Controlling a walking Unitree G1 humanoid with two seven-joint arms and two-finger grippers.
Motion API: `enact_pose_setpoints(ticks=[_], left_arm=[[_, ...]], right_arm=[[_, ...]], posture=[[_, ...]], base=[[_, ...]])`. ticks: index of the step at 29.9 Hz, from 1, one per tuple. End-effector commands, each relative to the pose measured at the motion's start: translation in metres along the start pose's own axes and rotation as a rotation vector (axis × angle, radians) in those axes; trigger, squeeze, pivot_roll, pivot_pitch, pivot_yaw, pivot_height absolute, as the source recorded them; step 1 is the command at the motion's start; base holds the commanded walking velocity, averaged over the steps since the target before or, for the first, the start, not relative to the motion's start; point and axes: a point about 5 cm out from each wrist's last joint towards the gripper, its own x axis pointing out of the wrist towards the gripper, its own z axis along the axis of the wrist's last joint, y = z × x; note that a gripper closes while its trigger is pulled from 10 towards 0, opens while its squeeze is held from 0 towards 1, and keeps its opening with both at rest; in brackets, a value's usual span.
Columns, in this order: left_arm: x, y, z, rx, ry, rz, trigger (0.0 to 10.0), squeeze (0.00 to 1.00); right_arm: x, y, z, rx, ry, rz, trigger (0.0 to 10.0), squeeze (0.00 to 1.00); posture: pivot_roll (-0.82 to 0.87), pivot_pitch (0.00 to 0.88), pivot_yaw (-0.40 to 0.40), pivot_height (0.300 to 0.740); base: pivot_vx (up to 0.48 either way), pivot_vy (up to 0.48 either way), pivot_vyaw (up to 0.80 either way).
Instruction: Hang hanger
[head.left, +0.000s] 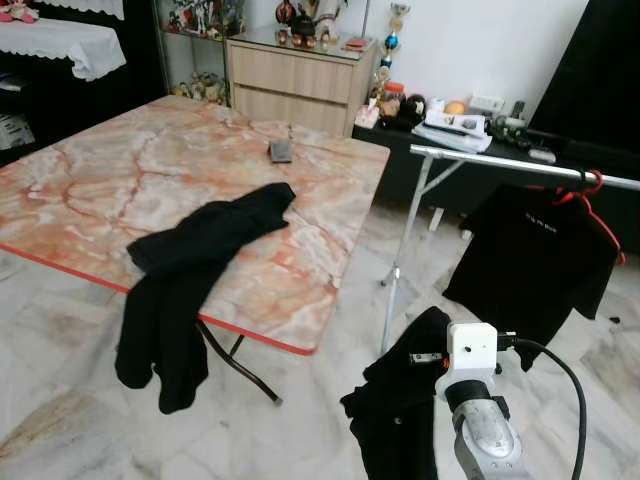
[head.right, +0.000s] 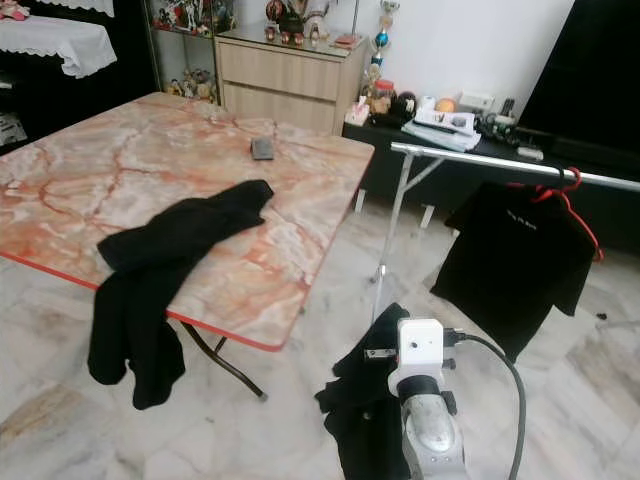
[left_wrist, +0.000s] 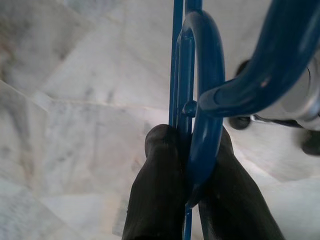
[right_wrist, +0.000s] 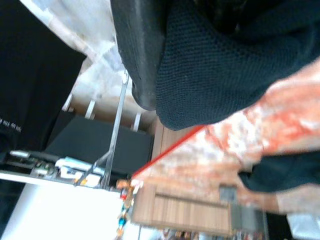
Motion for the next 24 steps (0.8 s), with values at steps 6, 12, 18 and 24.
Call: enact_pose_setpoints(ticks=[6, 12, 18, 24], left_arm=[[0.0004, -0.0073, -0.0040, 0.001, 0.022, -0.012, 10.0, 0.00], [0.0006, -0.0092, -0.0046, -0.001, 0.025, -0.012, 10.0, 0.00], [0.0003, -0.0075, -0.0051, -0.005, 0.025, -0.011, 10.0, 0.00], [-0.0002, -0.0051, -0.0058, -0.005, 0.025, -0.009, 10.0, 0.00]], right_arm=[[0.0022, -0.0029, 0.0075, -0.009, -0.039, -0.009, 10.0, 0.00], [0.0023, -0.0024, 0.0082, -0.010, -0.042, -0.006, 10.0, 0.00], [0.0032, 0.0003, 0.0093, -0.006, -0.046, 0.000, 10.0, 0.00], [0.0039, 0.0040, 0.0117, 0.000, -0.057, 0.007, 10.0, 0.00]], posture=[[0.12, 0.000, -0.052, 0.740], [0.12, 0.000, -0.052, 0.740], [0.12, 0.000, -0.054, 0.740], [0.12, 0.000, -0.053, 0.740]], base=[[0.000, 0.352, 0.00], [0.000, 0.351, 0.00], [0.000, 0.342, 0.00], [0.000, 0.339, 0.00]])
